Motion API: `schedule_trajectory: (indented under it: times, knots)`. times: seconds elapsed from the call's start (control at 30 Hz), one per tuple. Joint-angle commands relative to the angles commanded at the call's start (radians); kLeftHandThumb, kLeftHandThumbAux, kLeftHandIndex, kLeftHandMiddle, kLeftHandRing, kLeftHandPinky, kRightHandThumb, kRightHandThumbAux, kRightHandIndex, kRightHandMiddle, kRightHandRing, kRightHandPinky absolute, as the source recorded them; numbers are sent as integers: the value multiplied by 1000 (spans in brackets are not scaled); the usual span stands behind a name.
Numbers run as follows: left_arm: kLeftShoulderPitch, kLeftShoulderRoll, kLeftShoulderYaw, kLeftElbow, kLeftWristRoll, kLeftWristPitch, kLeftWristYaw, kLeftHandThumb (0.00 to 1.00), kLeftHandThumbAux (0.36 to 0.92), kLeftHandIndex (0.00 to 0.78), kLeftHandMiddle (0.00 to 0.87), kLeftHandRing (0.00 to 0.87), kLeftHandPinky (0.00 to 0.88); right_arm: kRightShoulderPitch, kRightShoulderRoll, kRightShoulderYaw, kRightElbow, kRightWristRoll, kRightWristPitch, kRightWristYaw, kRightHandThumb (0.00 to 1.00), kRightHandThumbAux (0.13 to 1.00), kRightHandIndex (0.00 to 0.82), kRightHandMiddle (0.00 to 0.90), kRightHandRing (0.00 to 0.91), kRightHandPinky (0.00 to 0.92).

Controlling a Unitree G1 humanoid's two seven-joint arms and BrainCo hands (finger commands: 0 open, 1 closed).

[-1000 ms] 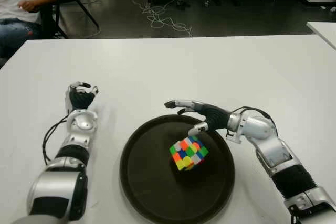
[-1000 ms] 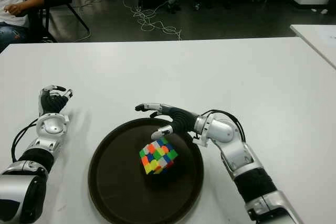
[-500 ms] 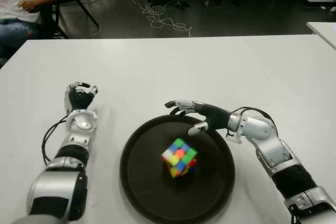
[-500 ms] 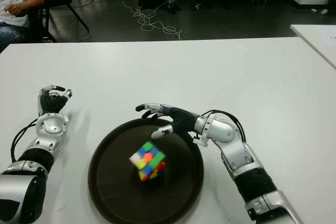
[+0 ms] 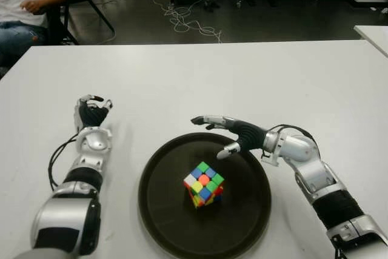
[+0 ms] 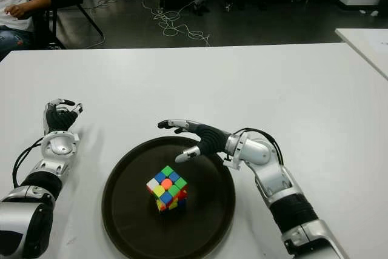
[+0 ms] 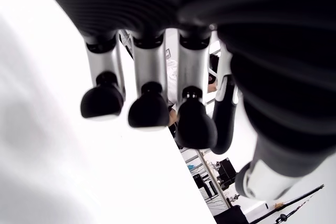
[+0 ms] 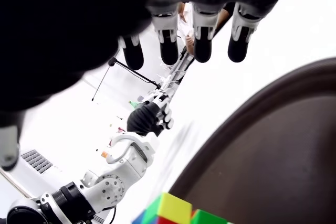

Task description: Pick up the Rubik's Cube and put it in the plate

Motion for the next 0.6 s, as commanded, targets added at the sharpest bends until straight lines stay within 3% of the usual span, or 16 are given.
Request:
schedule_trajectory:
  times: [0.2,0.33,0.47,0.6]
  knots:
    - [1,7,-3,2,5,0,-2,710,703,442,830,824,813,-35,-5,-55,114,1,-91,-51,0,494,0,0,0,0]
    - [1,10,-5,4,8,2,3,710,703,442,827,825,815,-36,-6,-94,184,11,-135,-78,0,520,0,0,0,0]
    - [4,14,-2,5,4,-6,-5,711,703,442,823,822,811,-45,-16,-184,286,35,-171,-165,0,559,0,0,0,0]
    - [5,18,0,4,1,-9,-9,711,703,442,827,824,815,-35,-16,-233,288,35,-192,-237,0,631,0,0,0,0]
